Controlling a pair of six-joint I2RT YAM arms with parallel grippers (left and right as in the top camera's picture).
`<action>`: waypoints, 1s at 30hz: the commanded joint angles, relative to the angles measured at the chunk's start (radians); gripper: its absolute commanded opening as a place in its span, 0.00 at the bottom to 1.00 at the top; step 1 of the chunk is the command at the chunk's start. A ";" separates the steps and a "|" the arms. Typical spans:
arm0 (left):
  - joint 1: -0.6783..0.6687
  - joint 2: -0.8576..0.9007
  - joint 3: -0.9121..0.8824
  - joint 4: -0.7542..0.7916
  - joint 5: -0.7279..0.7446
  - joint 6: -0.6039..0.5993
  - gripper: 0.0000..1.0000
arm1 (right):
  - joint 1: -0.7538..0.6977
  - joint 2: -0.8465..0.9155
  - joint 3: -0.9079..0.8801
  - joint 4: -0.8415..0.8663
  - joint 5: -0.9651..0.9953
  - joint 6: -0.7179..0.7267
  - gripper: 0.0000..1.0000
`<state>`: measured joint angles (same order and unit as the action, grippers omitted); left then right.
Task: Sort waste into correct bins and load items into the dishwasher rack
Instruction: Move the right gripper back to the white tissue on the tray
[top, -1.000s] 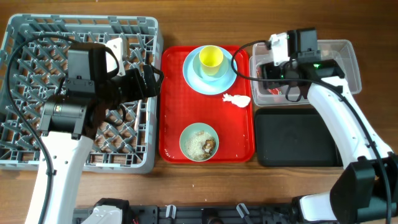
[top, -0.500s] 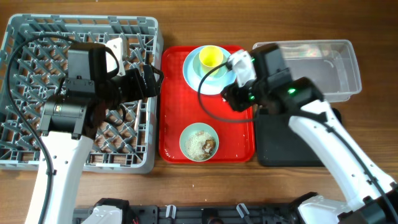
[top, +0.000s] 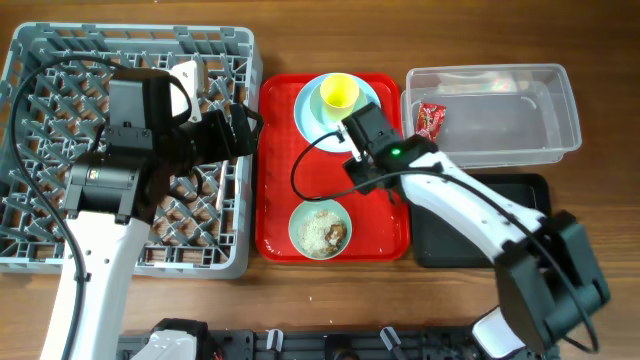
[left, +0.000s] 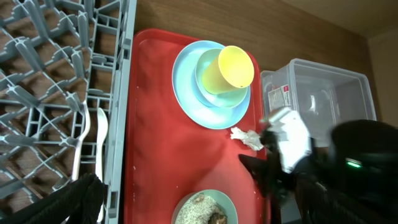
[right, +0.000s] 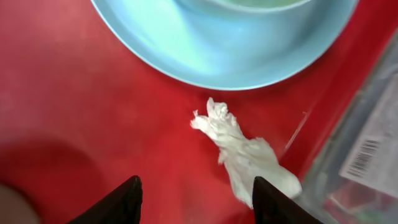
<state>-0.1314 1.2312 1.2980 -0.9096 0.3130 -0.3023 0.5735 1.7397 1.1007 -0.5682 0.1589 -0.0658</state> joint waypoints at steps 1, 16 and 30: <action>0.005 -0.005 0.013 0.002 0.011 -0.005 1.00 | 0.003 0.093 -0.013 0.033 0.083 -0.010 0.58; 0.005 -0.005 0.013 0.002 0.011 -0.005 1.00 | 0.003 -0.023 0.027 0.017 0.104 -0.011 0.72; 0.005 -0.005 0.013 0.002 0.011 -0.005 1.00 | -0.067 0.086 -0.013 0.078 0.026 -0.066 0.73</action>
<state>-0.1314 1.2312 1.2980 -0.9100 0.3130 -0.3023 0.5159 1.7794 1.0996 -0.5018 0.2443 -0.1177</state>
